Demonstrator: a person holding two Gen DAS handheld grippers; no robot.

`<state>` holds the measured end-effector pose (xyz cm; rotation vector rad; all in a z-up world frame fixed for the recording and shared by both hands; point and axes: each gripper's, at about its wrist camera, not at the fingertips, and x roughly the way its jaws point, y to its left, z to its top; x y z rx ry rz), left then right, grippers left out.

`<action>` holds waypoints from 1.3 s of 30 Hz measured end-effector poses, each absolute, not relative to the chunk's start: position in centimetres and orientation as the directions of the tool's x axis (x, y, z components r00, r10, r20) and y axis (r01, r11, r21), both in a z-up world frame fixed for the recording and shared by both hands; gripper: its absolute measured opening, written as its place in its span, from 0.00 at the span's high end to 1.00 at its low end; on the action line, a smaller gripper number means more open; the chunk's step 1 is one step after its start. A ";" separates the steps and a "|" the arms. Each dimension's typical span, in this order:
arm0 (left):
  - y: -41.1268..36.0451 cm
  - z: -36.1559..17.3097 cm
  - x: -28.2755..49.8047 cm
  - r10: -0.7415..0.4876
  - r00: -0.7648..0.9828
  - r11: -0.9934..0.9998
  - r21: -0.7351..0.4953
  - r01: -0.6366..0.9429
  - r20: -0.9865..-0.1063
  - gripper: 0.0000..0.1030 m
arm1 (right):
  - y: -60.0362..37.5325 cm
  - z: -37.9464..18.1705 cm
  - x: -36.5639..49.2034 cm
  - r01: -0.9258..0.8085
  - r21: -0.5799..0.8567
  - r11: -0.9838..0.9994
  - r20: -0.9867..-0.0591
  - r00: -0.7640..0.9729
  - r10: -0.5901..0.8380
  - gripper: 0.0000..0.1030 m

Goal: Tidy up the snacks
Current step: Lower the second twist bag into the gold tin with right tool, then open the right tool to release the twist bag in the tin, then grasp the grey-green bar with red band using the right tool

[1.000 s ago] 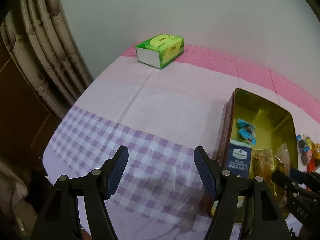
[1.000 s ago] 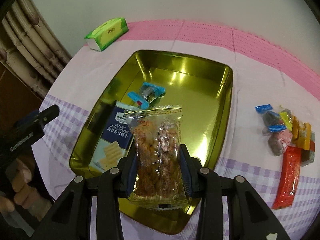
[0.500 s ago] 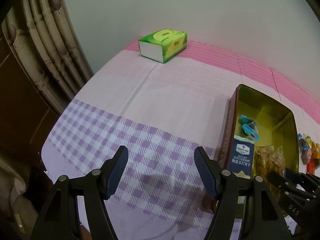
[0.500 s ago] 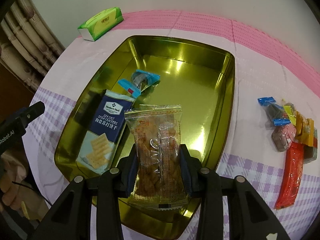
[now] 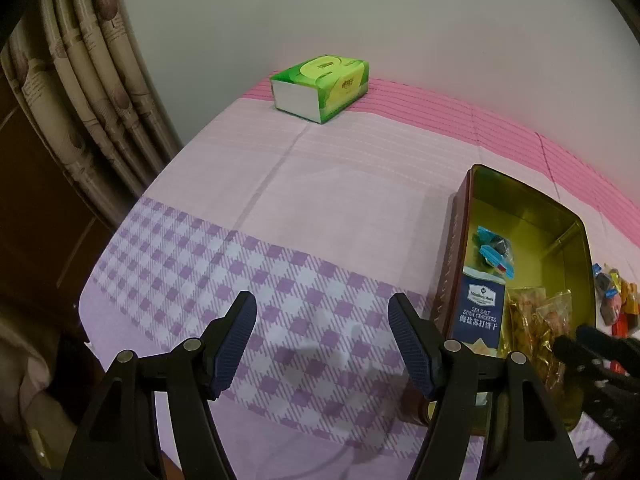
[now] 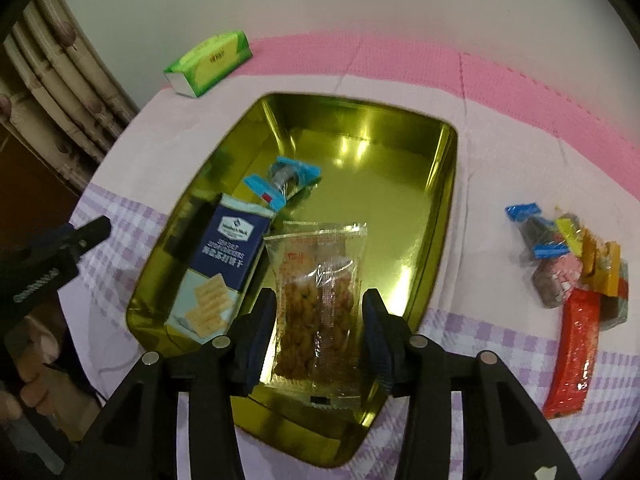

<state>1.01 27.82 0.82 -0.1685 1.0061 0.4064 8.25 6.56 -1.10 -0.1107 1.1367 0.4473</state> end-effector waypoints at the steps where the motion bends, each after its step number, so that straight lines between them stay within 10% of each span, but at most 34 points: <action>1: 27.8 0.8 1.0 0.254 0.469 0.912 0.048 -0.407 -0.846 0.33 | 6.3 -0.7 8.2 -0.401 0.136 0.906 -0.889 0.354 0.290 0.57; 39: 20.6 2.4 1.9 0.213 0.471 0.957 0.086 -0.276 -0.856 0.33 | -17.3 -3.9 14.8 -0.076 -0.046 0.996 -0.879 0.477 -0.005 0.62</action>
